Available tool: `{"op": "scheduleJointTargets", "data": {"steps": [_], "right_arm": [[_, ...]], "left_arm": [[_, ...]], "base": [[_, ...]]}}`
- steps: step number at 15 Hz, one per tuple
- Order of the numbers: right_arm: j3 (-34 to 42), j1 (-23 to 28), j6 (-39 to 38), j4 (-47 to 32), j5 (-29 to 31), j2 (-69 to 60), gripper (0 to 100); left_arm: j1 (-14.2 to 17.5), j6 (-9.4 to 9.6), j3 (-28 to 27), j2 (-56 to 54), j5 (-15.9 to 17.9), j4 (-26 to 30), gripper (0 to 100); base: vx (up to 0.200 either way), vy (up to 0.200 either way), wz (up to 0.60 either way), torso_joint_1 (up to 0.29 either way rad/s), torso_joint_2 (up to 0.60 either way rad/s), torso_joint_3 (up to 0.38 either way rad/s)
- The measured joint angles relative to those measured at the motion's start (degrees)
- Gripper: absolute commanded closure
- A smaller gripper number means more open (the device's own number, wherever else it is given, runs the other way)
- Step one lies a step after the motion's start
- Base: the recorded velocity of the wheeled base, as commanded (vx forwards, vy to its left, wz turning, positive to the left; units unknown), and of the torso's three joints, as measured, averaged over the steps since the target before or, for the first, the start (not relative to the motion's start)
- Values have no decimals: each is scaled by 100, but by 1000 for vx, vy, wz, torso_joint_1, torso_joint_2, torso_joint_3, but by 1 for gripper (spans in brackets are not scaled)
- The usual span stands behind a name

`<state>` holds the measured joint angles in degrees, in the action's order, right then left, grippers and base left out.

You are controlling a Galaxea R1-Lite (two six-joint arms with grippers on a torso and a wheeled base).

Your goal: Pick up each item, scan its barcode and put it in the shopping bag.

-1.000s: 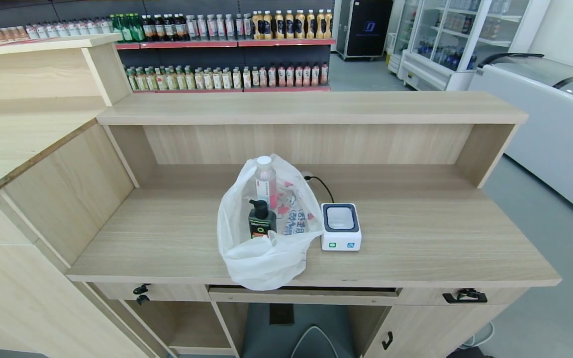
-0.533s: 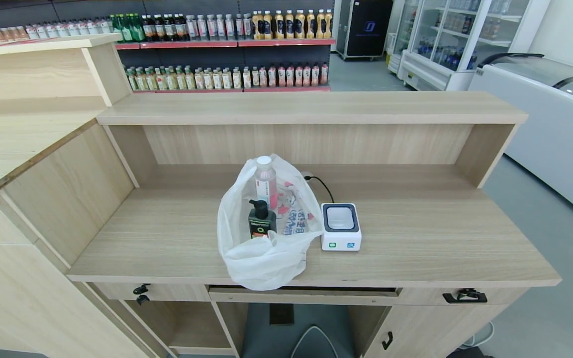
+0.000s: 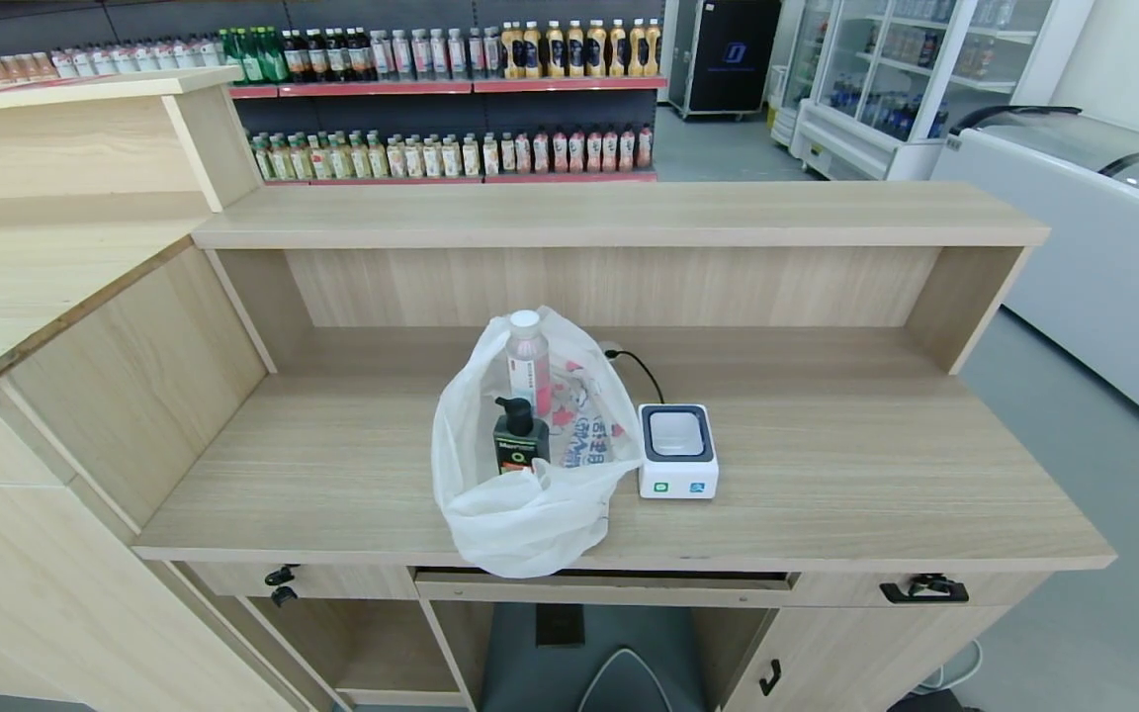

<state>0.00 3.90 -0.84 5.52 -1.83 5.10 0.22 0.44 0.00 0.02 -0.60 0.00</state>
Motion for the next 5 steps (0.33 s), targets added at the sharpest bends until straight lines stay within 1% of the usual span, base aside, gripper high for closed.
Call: {"op": "scheduleJointTargets", "data": {"steps": [5], "right_arm": [[0, -5, -2, 0, -2, 5, 0]], "left_arm": [[2, 0, 0, 0, 2, 0, 100]], "base": [[0, 0, 0, 0, 0, 0]]}}
